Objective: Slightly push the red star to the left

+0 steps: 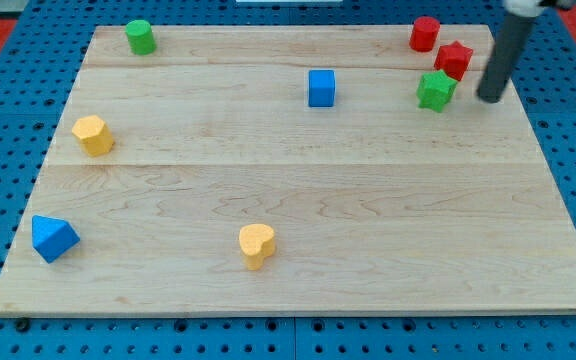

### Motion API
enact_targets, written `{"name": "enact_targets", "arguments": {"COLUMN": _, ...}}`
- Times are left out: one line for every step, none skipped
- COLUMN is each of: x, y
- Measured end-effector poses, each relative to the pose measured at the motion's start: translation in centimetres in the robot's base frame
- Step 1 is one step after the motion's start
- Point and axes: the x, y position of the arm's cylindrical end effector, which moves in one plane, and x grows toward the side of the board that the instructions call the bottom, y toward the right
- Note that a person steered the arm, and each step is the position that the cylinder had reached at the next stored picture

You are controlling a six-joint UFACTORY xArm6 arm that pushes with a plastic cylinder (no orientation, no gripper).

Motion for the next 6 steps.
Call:
{"name": "enact_targets", "arguments": {"x": -3.6, "y": 3.3}}
{"name": "enact_targets", "arguments": {"x": -5.3, "y": -1.3}}
{"name": "enact_targets", "arguments": {"x": -5.7, "y": -6.0}}
{"name": "enact_targets", "arguments": {"x": -5.9, "y": -5.7}}
{"name": "enact_targets", "arguments": {"x": -8.0, "y": -0.3}}
{"name": "enact_targets", "arguments": {"x": -13.4, "y": 3.1}}
